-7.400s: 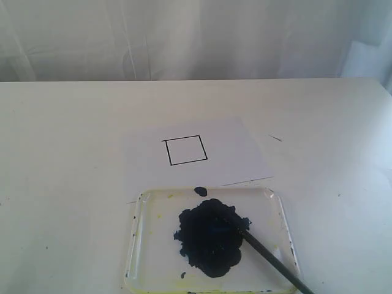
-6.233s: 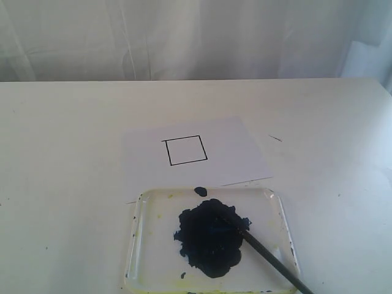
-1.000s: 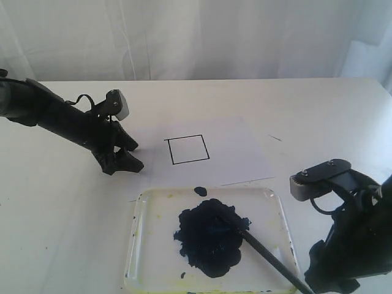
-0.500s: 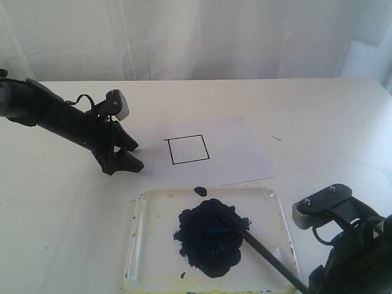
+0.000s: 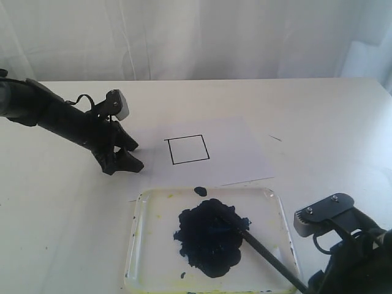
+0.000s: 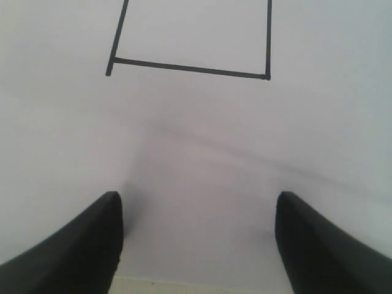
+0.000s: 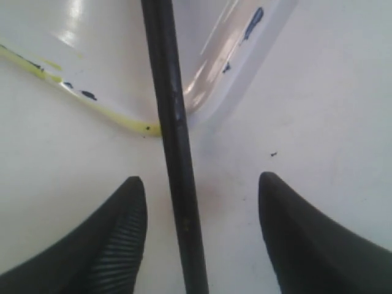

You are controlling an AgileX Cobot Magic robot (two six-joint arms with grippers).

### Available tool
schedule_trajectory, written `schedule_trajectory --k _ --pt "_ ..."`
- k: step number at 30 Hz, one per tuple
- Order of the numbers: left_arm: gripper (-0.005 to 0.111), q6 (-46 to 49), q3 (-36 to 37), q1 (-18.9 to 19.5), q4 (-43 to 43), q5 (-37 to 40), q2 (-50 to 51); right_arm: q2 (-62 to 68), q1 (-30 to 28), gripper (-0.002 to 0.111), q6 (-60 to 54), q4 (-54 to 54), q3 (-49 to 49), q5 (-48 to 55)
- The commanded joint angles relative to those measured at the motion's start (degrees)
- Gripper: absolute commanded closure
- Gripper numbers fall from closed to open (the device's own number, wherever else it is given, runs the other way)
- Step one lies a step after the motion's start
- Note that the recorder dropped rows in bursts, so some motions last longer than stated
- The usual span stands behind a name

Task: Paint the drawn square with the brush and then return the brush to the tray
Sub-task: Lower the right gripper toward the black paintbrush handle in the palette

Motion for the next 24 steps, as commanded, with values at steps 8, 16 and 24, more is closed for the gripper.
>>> schedule_trajectory --k 8,16,24 --pt "0.034 -0.4 0.4 -0.1 1.1 1.2 1.3 0.8 0.1 0.056 -3.8 0.9 1.5 -3.1" --pt "0.034 -0.4 0.4 -0.1 1.1 1.2 1.3 3.4 0.2 0.056 -7.9 6.2 1.5 -4.5" --pt "0.034 -0.4 0.4 -0.1 1.1 1.2 1.3 4.9 0.2 0.056 -9.9 9.2 1.5 -5.2"
